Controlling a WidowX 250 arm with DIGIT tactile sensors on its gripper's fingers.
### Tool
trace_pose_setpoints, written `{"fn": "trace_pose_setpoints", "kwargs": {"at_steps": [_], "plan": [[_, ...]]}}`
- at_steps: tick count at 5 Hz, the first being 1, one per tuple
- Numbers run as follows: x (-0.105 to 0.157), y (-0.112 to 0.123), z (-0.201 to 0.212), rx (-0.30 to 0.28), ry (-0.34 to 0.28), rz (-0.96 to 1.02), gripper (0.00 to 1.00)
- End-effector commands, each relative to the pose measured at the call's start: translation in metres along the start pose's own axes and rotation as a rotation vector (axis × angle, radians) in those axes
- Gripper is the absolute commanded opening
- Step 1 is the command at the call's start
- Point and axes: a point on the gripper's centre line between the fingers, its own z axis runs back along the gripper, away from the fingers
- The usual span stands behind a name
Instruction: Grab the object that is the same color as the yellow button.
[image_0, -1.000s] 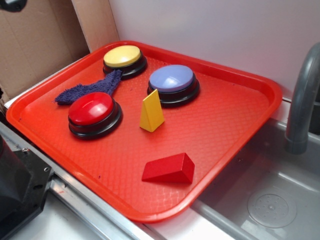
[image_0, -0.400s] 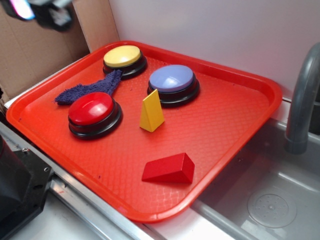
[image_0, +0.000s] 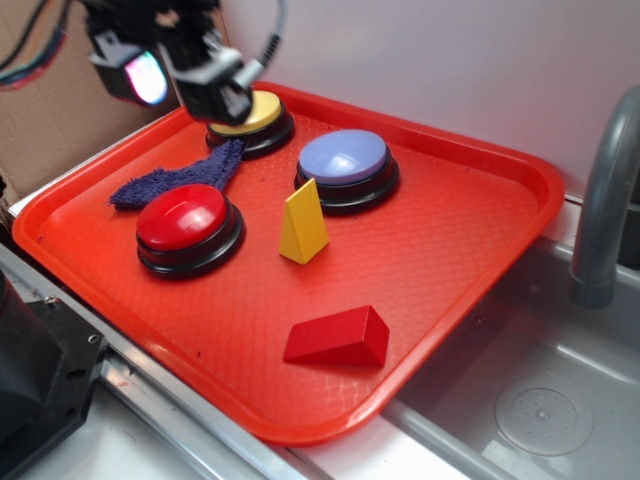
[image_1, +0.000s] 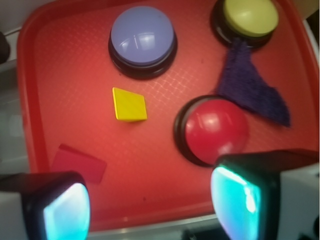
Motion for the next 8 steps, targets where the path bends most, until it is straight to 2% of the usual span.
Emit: {"fn": "trace_pose_setpoints", "kwargs": {"at_steps": [1, 2, 4, 5, 7, 8], "plan": [[0.021, -0.024, -0.053, 0.024, -0.027, -0.025, 1.00], [0.030, -0.025, -0.076, 0.070, -0.024, 0.024, 1.00], [0.051, -0.017, -0.107, 0.117, 0.007, 0.065, 1.00], [0.051, -0.013, -0.110, 0.126, -0.027, 0.075, 0.00], [0.053, -0.011, -0.101, 0.134, 0.003, 0.043, 0.00], [0.057, -0.008, -0.081, 0.127, 0.021, 0.018, 0.00]]}}
